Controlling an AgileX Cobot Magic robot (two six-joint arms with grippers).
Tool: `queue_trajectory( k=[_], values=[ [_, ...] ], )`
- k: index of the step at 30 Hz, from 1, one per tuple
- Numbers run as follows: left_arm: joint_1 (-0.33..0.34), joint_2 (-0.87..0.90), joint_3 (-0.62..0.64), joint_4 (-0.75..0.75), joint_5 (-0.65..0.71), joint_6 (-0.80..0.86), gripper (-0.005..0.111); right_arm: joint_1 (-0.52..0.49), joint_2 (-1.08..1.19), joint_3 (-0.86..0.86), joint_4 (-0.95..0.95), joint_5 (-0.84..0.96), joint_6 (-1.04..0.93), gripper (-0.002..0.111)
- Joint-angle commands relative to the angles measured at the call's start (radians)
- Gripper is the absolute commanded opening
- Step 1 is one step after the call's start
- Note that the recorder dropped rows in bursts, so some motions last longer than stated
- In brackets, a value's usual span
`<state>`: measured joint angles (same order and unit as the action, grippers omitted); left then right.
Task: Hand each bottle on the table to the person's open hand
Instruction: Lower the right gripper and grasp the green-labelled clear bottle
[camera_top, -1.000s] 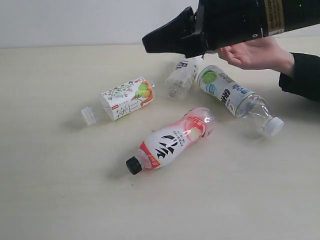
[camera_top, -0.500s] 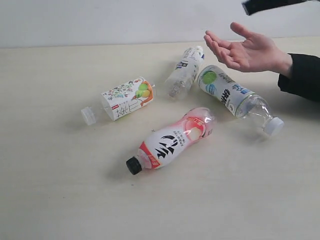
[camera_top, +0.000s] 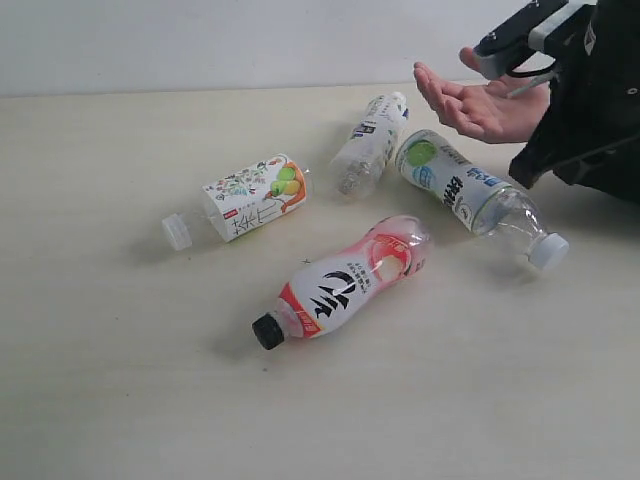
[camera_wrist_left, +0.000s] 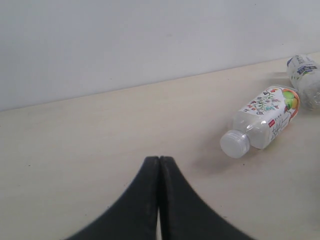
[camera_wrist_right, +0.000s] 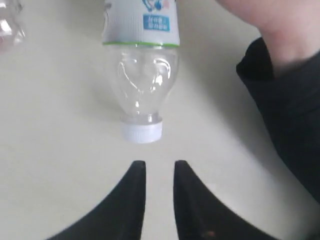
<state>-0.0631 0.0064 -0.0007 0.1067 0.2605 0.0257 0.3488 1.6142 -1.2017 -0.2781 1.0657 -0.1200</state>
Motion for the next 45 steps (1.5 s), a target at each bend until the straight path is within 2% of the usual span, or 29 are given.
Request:
queue_trajectory(
  k=[1, 5, 10, 16, 22, 28, 45],
  values=[
    [-0.006, -0.006, 0.001, -0.006, -0.003, -0.002, 0.001, 0.000, 0.002, -0.012, 0.020, -0.123, 0.045, 0.036],
    [-0.006, -0.006, 0.001, -0.006, -0.003, -0.002, 0.001, 0.000, 0.074, -0.012, 0.040, -0.137, 0.036, 0.058],
    [-0.006, -0.006, 0.001, -0.006, -0.003, -0.002, 0.001, 0.000, 0.162, -0.012, 0.046, -0.213, 0.038, 0.071],
    [-0.006, -0.006, 0.001, -0.006, -0.003, -0.002, 0.001, 0.000, 0.221, -0.012, 0.032, -0.299, 0.038, 0.071],
    [-0.006, -0.006, 0.001, -0.006, -0.003, -0.002, 0.001, 0.000, 0.266, -0.012, -0.031, -0.343, 0.074, 0.082],
    [-0.006, -0.006, 0.001, -0.006, -0.003, -0.002, 0.001, 0.000, 0.301, -0.012, -0.130, -0.373, 0.150, 0.082],
    [-0.006, -0.006, 0.001, -0.006, -0.003, -0.002, 0.001, 0.000, 0.386, -0.012, -0.151, -0.410, 0.150, 0.082]
  ],
)
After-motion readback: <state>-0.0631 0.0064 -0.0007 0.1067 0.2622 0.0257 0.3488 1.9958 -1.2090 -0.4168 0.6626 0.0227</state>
